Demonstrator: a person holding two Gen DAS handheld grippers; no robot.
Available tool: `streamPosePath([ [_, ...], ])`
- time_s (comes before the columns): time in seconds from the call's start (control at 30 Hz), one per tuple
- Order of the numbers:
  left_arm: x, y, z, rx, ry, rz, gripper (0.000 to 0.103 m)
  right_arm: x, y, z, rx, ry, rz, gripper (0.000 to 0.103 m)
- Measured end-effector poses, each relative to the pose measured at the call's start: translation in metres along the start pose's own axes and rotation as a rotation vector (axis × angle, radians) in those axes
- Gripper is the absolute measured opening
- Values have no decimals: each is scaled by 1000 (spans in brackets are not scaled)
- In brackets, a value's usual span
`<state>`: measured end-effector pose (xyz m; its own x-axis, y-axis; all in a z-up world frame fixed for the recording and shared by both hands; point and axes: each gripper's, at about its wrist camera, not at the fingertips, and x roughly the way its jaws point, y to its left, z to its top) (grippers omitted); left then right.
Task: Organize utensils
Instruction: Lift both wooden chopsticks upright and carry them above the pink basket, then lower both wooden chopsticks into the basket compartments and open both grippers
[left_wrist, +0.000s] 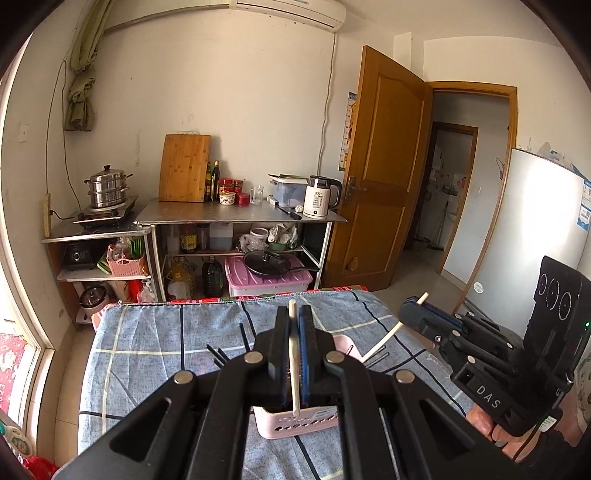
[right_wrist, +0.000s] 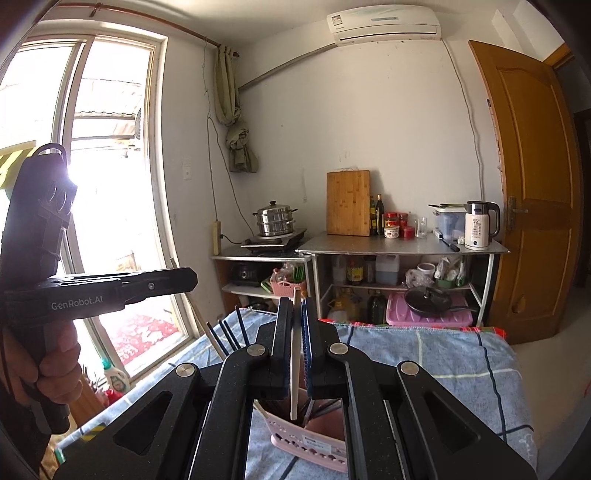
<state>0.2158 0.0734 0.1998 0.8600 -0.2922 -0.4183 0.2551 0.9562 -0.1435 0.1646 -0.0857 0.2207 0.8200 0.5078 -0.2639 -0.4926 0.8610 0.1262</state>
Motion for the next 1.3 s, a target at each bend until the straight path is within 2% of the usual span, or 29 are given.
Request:
streamPosePath([
  [0.2, 15, 9, -8, -16, -5, -19, 5, 17, 1, -10, -10, 10, -12, 5],
  [0.27, 15, 12, -11, -15, -33, -20, 5, 21, 1, -15, -13, 24, -14, 5],
  [0.43, 15, 15, -11, -31, -49, -44, 5, 29, 1, -26, -13, 59, -19, 5],
  [0.77, 15, 12, -9, -20, -52, -38, 5, 31, 1, -29, -17, 77, -16, 5],
  [1.0, 28, 16, -19, -29, -19, -52, 5, 33, -1, -37, -10, 100, -16, 5],
  [1.3, 57, 20, -49, -43, 110, -37, 6, 37, -9, -47, 14, 155, -13, 6],
])
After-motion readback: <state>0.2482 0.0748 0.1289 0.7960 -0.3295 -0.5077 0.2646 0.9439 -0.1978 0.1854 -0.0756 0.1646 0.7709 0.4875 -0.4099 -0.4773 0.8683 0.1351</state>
